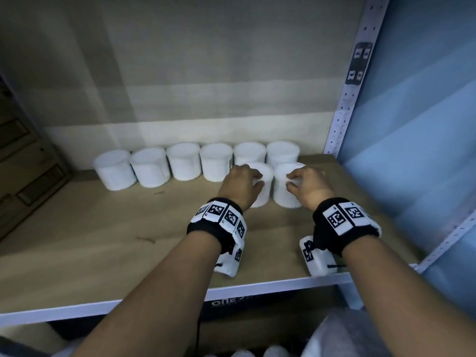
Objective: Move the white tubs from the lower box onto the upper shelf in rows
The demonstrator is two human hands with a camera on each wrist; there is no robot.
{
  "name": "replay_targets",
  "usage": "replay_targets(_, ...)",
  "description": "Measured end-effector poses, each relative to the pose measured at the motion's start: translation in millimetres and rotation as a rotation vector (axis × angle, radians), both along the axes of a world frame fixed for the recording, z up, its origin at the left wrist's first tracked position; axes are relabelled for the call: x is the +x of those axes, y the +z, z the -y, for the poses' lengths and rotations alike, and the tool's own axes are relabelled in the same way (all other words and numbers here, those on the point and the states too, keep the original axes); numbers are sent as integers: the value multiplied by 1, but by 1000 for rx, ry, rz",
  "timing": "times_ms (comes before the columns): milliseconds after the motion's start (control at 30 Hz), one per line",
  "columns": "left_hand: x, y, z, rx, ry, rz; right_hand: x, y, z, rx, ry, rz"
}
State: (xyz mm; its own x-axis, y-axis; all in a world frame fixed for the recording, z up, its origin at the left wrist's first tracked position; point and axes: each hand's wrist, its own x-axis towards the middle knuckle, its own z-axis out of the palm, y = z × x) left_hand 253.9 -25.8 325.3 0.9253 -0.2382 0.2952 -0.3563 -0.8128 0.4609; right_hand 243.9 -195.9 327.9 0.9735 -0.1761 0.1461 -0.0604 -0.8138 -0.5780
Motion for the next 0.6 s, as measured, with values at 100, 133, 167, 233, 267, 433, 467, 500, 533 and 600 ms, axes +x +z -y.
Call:
replay_targets(100, 10, -4, 2, -17, -1, 15, 8, -1, 2, 3, 6, 18)
replay_targets(133, 12, -5, 2, -24, -3, 22, 9, -1, 3, 1, 9, 21)
replay_targets(167, 13, -7, 2, -32, -3, 26, 10, -1, 4, -4, 13, 26)
replay_targets(233, 14, -7, 1, -44, -9, 22, 11, -1, 6, -14, 32, 37)
replay_targets(267, 14, -7, 0, -44, -17, 9, 12, 0, 7, -15, 44, 34)
replay_targets(433, -3, 0, -9, -73, -86, -76, -1, 2, 10, -55, 96, -76)
replay_targets(467, -10, 2, -11, -68, -97, -68, -8, 2, 9, -70, 72, -72)
replay_targets(500, -17, 3, -13, -67, -106, -57, -17, 3, 8, -69, 39, -48)
replay_targets(533, -25, 5, -15, -74, -111, -42, -27, 4, 6, -60, 12, -14)
replay_targets(600, -43, 8, -19, -77, -117, -28, -49, 5, 3, -69, -1, 27)
